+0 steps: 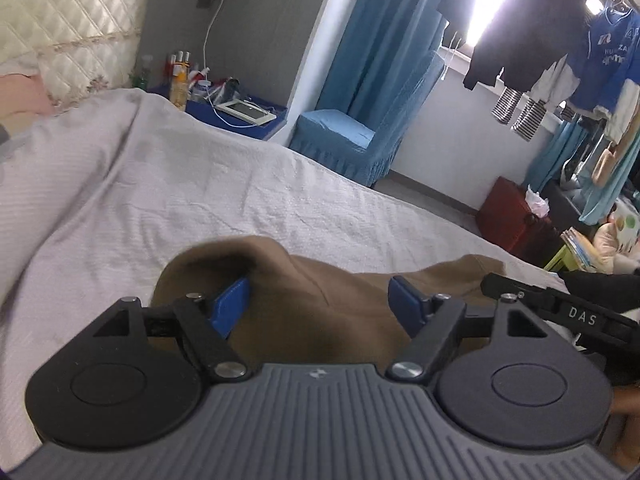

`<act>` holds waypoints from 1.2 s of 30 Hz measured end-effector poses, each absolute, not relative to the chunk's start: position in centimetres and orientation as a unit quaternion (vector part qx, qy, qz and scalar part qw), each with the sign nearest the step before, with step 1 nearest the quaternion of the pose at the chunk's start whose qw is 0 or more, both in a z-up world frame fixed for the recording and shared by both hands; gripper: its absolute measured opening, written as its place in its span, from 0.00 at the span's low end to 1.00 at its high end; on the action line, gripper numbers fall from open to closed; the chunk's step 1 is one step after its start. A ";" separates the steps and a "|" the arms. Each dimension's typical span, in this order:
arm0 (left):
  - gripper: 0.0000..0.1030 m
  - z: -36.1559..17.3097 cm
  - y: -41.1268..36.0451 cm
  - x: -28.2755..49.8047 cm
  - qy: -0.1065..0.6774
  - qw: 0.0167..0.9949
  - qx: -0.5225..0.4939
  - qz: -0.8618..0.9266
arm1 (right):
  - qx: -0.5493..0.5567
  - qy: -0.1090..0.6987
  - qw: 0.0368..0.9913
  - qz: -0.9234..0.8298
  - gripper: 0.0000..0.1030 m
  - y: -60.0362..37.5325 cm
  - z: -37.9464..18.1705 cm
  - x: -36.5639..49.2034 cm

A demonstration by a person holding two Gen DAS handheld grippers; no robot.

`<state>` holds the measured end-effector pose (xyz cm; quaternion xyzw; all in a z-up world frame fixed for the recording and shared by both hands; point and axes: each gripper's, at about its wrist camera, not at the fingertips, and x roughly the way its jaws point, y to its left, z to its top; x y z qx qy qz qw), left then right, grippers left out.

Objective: Fold large clothes
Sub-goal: 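Lower the hoodie onto the bed and open both grippers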

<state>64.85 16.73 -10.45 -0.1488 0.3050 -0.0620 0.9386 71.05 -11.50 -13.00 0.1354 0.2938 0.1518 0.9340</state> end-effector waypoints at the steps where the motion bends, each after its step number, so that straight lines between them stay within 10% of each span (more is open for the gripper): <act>1: 0.78 -9.9 16.8 63.7 0.301 0.939 -0.152 -0.066 | 0.133 0.290 0.935 0.155 0.82 -11.5 -12.4 70.2; 19: 0.78 -2.5 11.8 39.0 0.256 0.959 -0.108 -0.053 | 0.004 0.217 0.955 0.204 0.81 -8.8 -3.2 49.7; 36: 0.77 -4.8 11.7 23.8 0.292 0.950 -0.101 -0.055 | 0.032 0.243 0.945 0.216 0.81 -9.6 -5.7 37.2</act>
